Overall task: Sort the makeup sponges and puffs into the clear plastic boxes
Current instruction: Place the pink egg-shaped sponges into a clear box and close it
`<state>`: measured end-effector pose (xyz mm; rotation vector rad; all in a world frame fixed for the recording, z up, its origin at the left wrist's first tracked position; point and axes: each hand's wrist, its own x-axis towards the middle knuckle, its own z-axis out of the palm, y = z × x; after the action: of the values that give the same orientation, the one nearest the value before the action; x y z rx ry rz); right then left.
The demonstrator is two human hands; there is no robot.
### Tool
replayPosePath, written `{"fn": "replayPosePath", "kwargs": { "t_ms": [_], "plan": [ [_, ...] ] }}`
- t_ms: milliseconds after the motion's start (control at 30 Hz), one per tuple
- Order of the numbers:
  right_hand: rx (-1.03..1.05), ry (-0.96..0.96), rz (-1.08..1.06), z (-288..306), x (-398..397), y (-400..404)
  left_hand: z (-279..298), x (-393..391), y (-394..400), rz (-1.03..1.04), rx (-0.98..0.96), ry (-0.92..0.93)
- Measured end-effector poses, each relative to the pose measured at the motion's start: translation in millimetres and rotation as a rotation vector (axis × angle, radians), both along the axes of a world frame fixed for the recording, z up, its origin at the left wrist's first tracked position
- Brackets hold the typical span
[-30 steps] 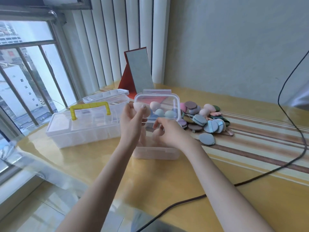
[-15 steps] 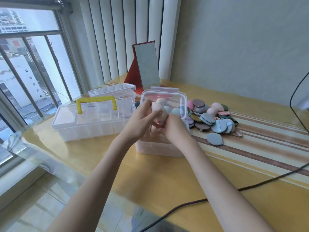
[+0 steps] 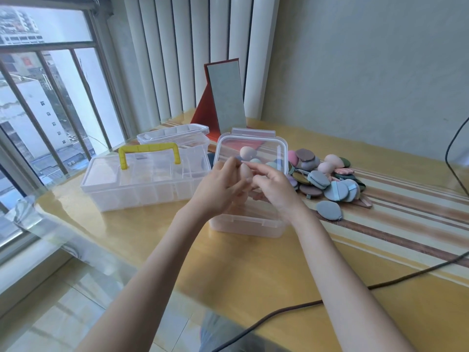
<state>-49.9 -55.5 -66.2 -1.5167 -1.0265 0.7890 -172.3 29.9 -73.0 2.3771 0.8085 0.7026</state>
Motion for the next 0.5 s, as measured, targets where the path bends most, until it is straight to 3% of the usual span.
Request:
{"fn": "replayPosePath", "kwargs": {
  "t_ms": [100,367,500],
  "plan": [
    [0.016,-0.049,0.035,-2,1,-2,-2,0,3,-0.009,-0.002,-0.014],
    [0.071,0.133,0.020,-1,6,-7,-7,-3,11,-0.120,0.046,-0.031],
    [-0.018,-0.041,0.061,-2,2,-7,-6,-3,11,-0.098,-0.004,-0.100]
  ]
}}
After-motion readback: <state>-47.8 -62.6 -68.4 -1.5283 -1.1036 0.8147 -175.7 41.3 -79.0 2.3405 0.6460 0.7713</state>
